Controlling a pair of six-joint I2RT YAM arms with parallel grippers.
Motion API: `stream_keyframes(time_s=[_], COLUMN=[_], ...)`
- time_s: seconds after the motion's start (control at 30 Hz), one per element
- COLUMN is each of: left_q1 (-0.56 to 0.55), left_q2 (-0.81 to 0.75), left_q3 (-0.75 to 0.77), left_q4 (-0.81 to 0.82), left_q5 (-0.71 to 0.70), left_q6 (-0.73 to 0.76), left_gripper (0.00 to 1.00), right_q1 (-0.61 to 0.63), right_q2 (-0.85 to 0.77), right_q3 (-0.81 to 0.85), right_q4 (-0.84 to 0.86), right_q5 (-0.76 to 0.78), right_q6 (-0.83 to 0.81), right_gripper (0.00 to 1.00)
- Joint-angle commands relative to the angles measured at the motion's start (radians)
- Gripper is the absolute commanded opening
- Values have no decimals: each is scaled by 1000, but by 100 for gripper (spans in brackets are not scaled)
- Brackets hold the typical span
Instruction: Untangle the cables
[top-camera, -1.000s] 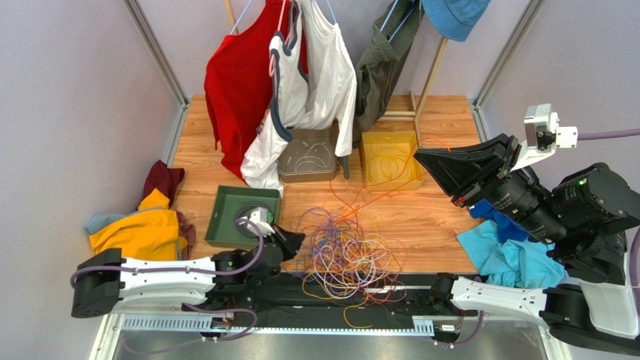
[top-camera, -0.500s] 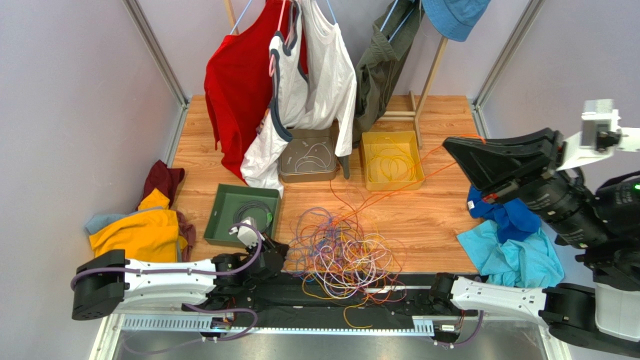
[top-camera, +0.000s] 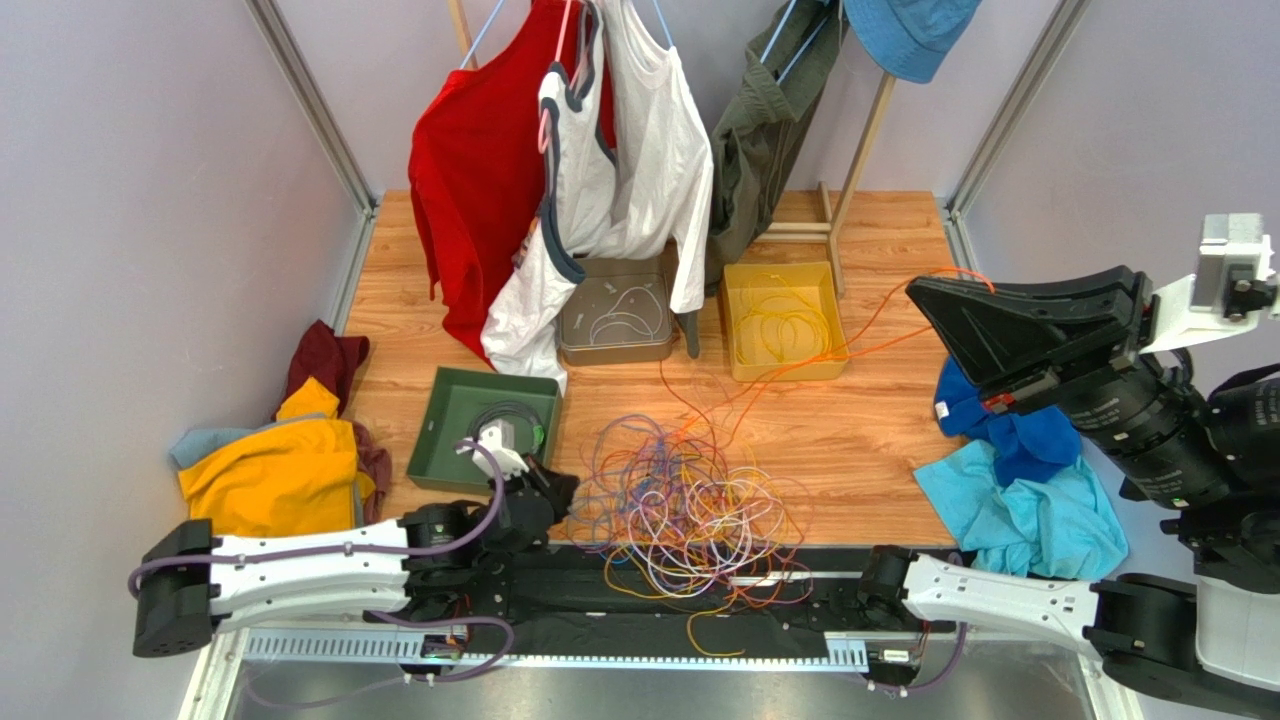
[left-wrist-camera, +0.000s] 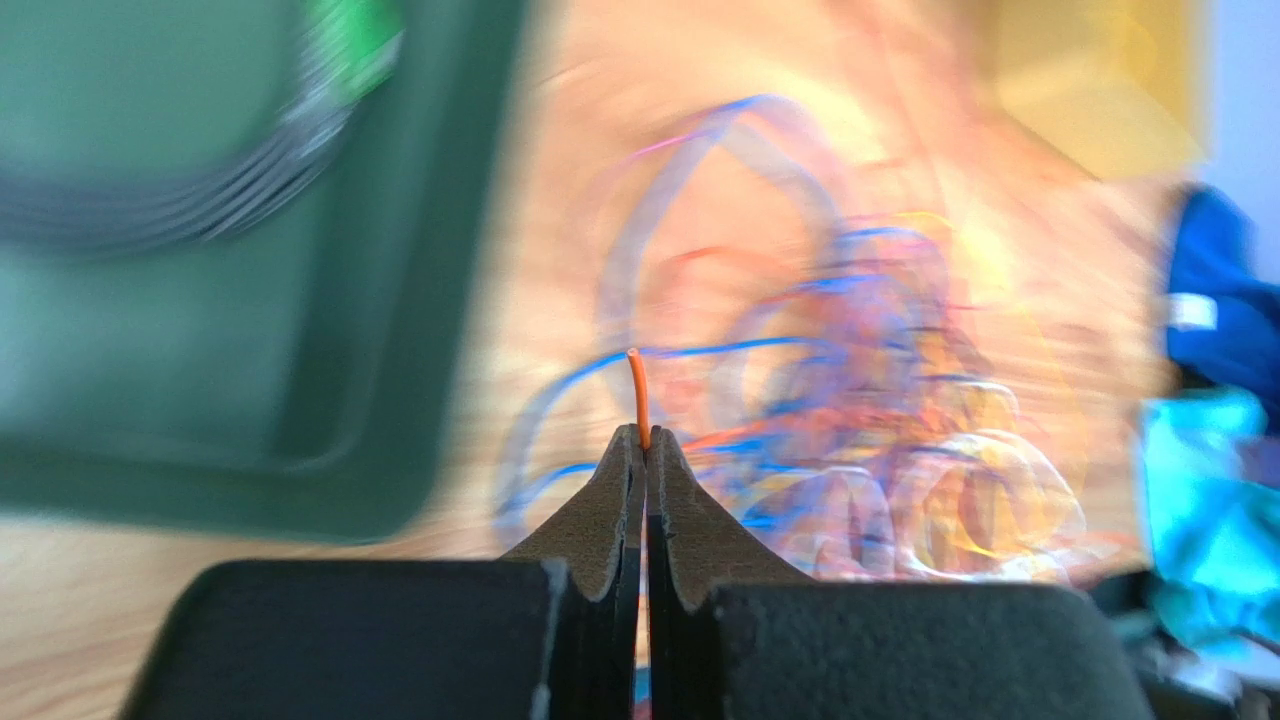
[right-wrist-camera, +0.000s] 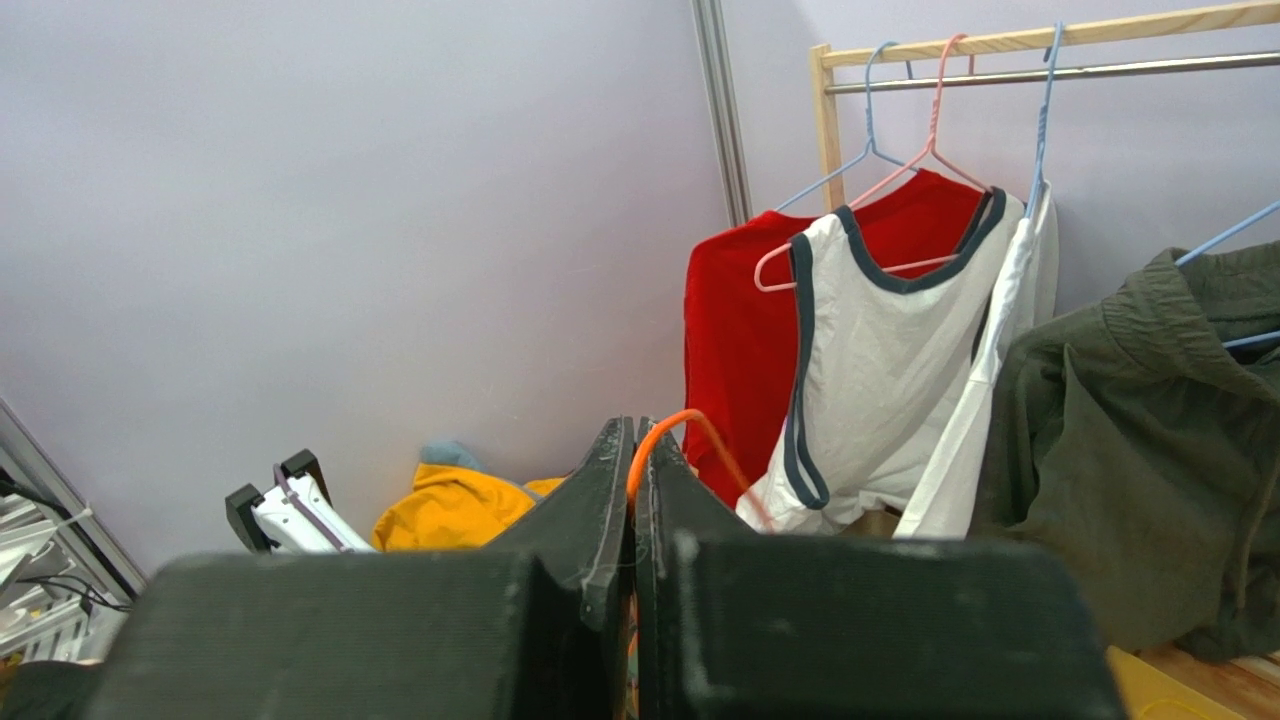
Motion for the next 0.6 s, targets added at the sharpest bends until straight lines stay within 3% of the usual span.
stream_keyframes(time_s=[0.0,0.13,0.3,0.57], left_q1=[6,6,6,6], left_q2=[-132,-184,-183,-224], left_q3=[155,312,445,609], left_q4=[63,34,5,-271], left_q5=[-10,41,121,-8], left_q6=[355,570,711,670], left_gripper=[0,0,0,0], right_q1=[5,4,5,5], right_q2=[-3,-4,27,210], right_q3=[-102,-188,-283,-344], right_q4=[78,119,182,291], right_q5=[-19,-46,-83,-184], right_q6=[24,53,101,150], right_gripper=[0,0,0,0])
